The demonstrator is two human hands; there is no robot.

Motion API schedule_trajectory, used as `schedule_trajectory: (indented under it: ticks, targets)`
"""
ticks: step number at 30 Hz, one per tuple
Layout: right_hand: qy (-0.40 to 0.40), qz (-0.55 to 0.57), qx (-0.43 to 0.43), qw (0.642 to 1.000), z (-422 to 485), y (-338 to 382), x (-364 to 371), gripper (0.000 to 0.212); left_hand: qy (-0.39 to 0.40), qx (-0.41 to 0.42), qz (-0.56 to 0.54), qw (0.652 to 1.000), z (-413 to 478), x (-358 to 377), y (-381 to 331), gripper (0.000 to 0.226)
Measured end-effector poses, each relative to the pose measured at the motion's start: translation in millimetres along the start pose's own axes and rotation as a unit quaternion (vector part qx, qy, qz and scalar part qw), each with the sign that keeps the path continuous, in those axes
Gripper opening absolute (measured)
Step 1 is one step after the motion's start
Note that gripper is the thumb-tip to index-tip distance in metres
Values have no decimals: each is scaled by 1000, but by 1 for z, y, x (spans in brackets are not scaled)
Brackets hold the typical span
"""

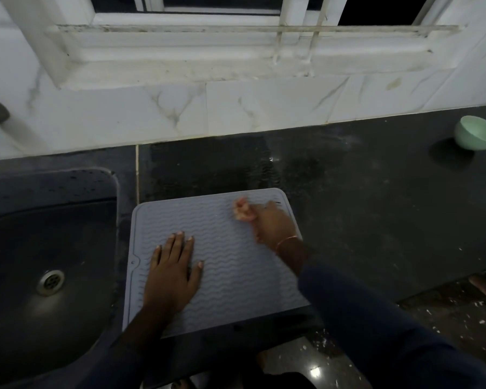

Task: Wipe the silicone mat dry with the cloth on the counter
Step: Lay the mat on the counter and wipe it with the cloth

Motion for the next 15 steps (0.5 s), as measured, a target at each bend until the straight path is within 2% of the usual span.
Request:
schedule_trajectory:
  ticks: [4, 6, 8, 10, 12, 15]
  targets:
    - [11, -31, 145, 989, 12, -73, -18, 46, 3, -1, 5, 1000, 0, 1, 1, 67]
    - [-26, -4, 157, 987, 19, -68, -24, 42, 3, -3, 5, 1000, 0, 0, 1, 66]
    - [-63, 12, 70, 996, 16, -15, -25, 47, 3, -3, 2, 1000, 0, 0, 1, 67]
    - [-64, 24, -34, 997, 9, 54, -5, 43, 6, -3, 3, 1000, 1, 1, 1, 67]
    - [-17, 12, -58, 998, -1, 106, 27, 30, 1, -3, 12, 1000, 1, 0, 0, 68]
    - [20, 27, -51, 998, -7, 118, 45, 41, -1, 1, 26, 1000, 1, -1, -2, 69]
Point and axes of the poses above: each hand's wrist, its own z-axis towards the middle knuckle, its own x-axis out of the palm, y = z × x, the point moved 10 cm from there along z, towards the middle knuckle, and after that the axes turned 3 degrees about -z, right-handed, at the moved point
